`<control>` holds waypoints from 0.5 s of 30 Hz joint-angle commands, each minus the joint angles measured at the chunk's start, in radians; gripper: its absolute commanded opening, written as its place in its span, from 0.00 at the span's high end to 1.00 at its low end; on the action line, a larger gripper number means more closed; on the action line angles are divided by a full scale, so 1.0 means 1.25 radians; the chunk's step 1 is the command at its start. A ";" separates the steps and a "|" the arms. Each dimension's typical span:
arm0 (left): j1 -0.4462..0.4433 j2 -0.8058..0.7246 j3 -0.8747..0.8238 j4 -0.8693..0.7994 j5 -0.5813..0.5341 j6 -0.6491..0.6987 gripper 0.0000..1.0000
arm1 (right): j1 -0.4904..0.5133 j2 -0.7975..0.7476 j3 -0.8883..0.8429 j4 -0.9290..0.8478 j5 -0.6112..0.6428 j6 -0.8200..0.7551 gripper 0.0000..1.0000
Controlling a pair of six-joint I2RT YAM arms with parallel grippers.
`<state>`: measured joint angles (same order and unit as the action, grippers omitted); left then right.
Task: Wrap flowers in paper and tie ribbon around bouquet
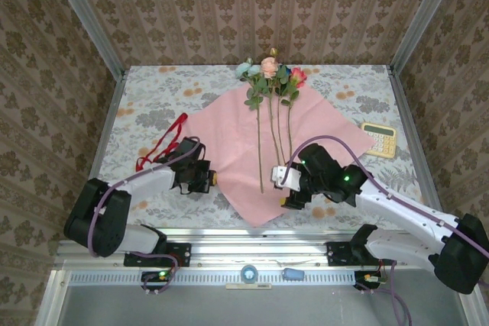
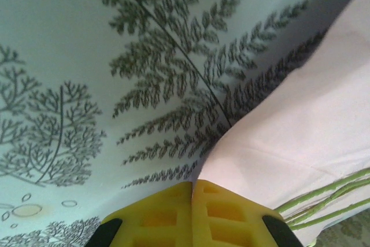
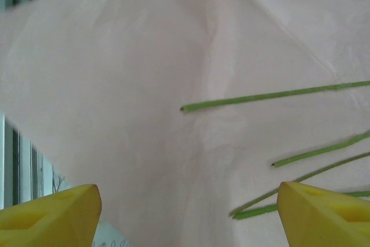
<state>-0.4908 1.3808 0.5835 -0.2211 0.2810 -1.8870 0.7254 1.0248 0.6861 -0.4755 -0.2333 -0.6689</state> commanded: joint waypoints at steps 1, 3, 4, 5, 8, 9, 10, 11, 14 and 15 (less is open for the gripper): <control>0.018 0.021 0.009 0.019 0.024 -0.053 1.00 | 0.008 -0.037 -0.036 -0.078 0.003 -0.121 0.19; 0.022 0.024 0.007 0.022 0.026 -0.054 1.00 | 0.010 -0.041 -0.047 -0.108 0.011 -0.149 0.19; 0.022 0.026 0.006 0.025 0.028 -0.052 1.00 | 0.018 -0.039 -0.053 -0.117 0.015 -0.165 0.19; 0.022 0.028 0.008 0.025 0.029 -0.050 1.00 | 0.033 -0.033 -0.063 -0.106 0.031 -0.170 0.19; 0.022 0.032 0.008 0.026 0.034 -0.045 1.00 | 0.085 -0.006 -0.091 -0.029 0.072 -0.145 0.19; 0.022 0.034 0.006 0.027 0.035 -0.043 1.00 | 0.094 0.004 -0.096 -0.006 0.078 -0.135 0.20; 0.023 0.034 0.007 0.027 0.038 -0.043 1.00 | 0.106 0.017 -0.097 0.010 0.081 -0.126 0.20; 0.023 0.035 0.007 0.029 0.039 -0.042 1.00 | 0.119 0.035 -0.097 0.029 0.094 -0.116 0.20; 0.022 0.035 0.006 0.030 0.041 -0.042 1.00 | 0.156 0.085 -0.100 0.084 0.150 -0.090 0.22; 0.022 0.035 0.005 0.031 0.041 -0.041 1.00 | 0.164 0.100 -0.099 0.104 0.167 -0.080 0.23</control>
<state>-0.4694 1.4132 0.5835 -0.1856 0.3187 -1.9087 0.9051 1.1145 0.5739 -0.4435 -0.1120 -0.8024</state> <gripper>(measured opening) 0.066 0.771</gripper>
